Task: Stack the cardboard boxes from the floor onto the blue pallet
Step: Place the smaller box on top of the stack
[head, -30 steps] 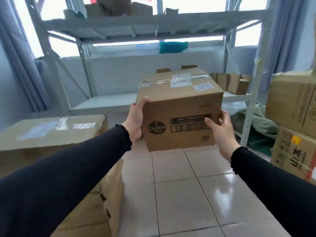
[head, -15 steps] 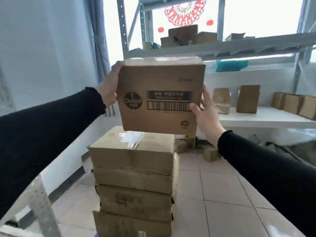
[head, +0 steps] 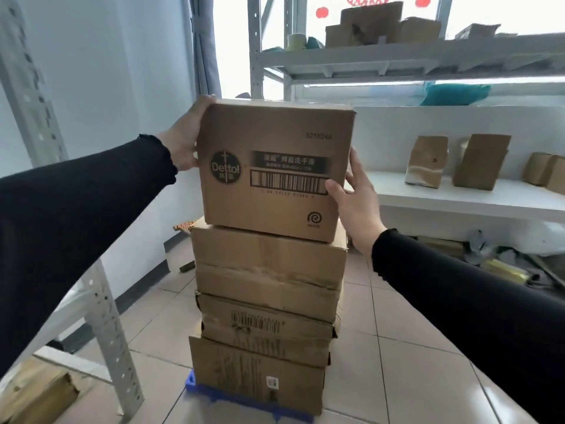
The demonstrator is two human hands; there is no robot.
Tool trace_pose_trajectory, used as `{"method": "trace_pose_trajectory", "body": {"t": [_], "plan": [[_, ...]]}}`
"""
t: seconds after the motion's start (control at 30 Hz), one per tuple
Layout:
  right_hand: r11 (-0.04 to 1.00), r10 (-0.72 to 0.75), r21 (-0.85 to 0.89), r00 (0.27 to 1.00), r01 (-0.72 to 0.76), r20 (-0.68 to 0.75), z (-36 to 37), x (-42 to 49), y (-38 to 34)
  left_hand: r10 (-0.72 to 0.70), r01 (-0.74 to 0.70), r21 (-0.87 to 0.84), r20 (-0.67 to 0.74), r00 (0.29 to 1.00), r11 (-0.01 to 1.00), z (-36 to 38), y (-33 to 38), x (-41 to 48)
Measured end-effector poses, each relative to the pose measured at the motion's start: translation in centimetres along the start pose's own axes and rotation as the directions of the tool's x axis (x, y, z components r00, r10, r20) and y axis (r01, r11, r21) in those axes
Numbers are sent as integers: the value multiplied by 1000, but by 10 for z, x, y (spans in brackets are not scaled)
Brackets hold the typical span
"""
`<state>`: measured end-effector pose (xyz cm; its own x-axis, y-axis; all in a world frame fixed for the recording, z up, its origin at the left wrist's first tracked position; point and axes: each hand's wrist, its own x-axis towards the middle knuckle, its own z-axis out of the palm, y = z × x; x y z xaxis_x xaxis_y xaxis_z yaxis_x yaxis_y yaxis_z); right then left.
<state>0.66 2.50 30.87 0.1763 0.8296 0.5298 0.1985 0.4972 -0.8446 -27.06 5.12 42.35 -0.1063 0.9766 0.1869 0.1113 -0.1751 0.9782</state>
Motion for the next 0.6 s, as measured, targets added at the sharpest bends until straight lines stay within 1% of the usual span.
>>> {"method": "trace_pose_trajectory", "body": {"t": [0.2, 0.3, 0.37, 0.47, 0.53, 0.6], "plan": [[998, 3, -62, 1000, -3, -1, 2, 2, 11, 29, -30, 13, 24, 999, 999, -3, -12, 7], [990, -1, -141, 1000, 0, -5, -4, -1, 21, 106, -106, 53, 12, 994, 993, -1, -27, 7], [974, -10, -227, 1000, 11, 4, -7, -7, 29, 162, -163, 114, 12, 987, 980, -2, -49, 4], [923, -16, -385, 1000, 24, 24, -10, -19, 46, 210, -201, 251, -10, 978, 947, -11, -96, -1], [901, -5, -433, 999, 25, 48, -12, -28, 59, 236, -222, 326, -4, 972, 919, -16, -131, -10], [880, 3, -474, 998, 30, 69, -13, -37, 70, 293, -270, 385, -1, 956, 883, -18, -166, -22]]}}
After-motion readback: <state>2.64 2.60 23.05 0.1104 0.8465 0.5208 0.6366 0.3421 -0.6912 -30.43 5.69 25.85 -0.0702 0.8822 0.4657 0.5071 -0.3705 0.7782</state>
